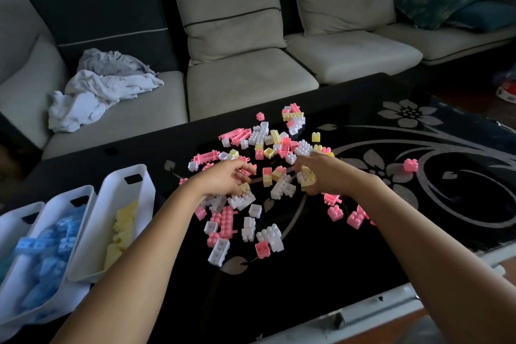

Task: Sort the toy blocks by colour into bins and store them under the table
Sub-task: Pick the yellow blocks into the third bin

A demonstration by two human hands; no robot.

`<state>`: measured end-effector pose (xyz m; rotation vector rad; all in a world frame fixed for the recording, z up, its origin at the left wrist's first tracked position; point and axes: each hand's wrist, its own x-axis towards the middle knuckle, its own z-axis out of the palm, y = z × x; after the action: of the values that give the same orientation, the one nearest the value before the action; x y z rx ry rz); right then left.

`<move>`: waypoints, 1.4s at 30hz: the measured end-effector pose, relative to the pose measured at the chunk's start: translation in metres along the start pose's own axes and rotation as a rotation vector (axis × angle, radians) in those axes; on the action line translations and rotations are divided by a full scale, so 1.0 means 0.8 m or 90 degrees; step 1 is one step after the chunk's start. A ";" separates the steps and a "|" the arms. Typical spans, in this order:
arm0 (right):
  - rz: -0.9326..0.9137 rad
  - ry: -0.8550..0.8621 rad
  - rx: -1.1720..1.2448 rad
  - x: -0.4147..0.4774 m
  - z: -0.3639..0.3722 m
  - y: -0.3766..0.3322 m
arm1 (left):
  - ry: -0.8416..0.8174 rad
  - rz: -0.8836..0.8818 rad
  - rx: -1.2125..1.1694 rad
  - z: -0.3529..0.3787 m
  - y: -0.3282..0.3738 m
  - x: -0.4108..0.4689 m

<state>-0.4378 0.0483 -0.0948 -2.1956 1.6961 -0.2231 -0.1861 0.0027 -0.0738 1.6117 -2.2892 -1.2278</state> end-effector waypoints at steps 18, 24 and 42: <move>0.088 0.182 0.537 -0.008 -0.009 0.020 | 0.088 -0.032 -0.891 0.019 0.042 0.002; 0.077 0.109 0.852 -0.010 -0.009 0.029 | 0.067 -0.102 -0.972 0.031 0.040 0.003; 0.076 0.108 0.146 -0.010 0.010 0.023 | 0.175 0.132 0.233 0.071 0.043 0.007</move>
<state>-0.4540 0.0534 -0.1084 -1.9500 1.7837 -0.5583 -0.2423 0.0335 -0.0917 1.4763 -2.5158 -0.5271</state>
